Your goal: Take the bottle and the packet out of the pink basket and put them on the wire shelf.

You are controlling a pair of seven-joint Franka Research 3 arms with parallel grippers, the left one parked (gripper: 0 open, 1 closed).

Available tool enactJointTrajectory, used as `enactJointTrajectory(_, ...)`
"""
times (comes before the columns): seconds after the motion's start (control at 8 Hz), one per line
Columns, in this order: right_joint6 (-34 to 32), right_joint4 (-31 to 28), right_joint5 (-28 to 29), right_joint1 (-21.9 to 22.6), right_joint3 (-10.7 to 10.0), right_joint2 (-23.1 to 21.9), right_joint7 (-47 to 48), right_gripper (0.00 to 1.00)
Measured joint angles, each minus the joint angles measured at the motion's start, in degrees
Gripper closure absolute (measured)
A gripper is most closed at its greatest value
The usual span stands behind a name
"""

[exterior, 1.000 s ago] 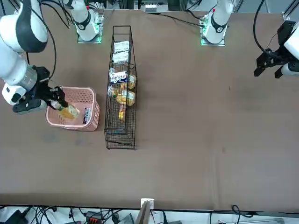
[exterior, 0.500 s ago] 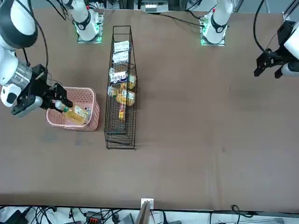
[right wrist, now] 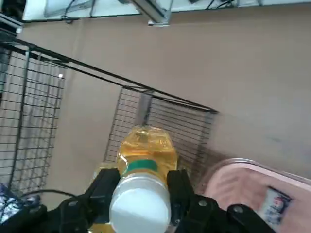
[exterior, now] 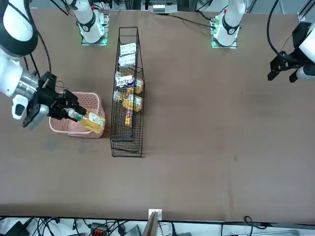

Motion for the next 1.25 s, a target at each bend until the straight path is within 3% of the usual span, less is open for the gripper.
enactJointTrajectory(0.38, -1.0, 0.2, 7.2, 1.1, 1.0, 2.1, -0.1, 0.44)
enactJointTrajectory(1.25, -1.7, 0.3, 11.1, 3.6, 4.0, 8.5, 0.1, 0.44)
